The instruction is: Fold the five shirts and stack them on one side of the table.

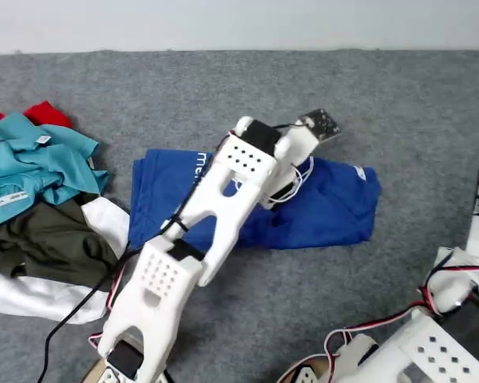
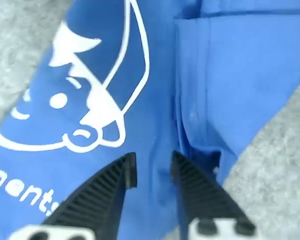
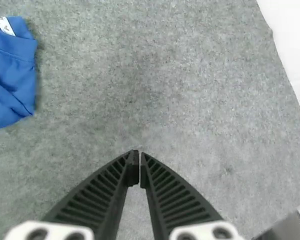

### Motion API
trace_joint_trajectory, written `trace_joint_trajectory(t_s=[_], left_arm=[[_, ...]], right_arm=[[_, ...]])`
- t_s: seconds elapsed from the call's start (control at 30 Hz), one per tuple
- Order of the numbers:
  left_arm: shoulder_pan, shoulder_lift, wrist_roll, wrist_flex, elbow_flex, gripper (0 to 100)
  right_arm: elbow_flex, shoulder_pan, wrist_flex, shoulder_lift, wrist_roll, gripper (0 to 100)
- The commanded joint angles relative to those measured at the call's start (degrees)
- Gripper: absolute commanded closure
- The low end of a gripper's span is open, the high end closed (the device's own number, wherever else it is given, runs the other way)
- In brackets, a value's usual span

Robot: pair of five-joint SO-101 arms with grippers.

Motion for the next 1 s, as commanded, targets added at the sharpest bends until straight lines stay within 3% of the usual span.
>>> trace_joint_trajectory(t_s=[0.0,0.2,0.37,0.67,0.97], left_arm=[[-3.1,-10.7,0.4,1.4,5.5,83],[-9.3,-23.2,0.3,1.3,17.0,88],[-10.9,-28.4,-0.8,1.1,27.1,97],[-10.5,-28.4,-1.2,-4.2,37.9,98],[-14.1,-28.4,-1.2,-14.9,52.3,98]], right_arm=[[1.8,-6.2,-0.4,-0.2,0.4,98.7],[8.9,-21.8,-1.5,-0.1,-0.9,98.7],[14.3,-29.4,-7.3,2.9,-3.7,98.7],[10.7,-34.6,-17.2,25.1,-4.1,98.9],[7.7,-36.7,-26.6,44.2,-7.6,98.9]])
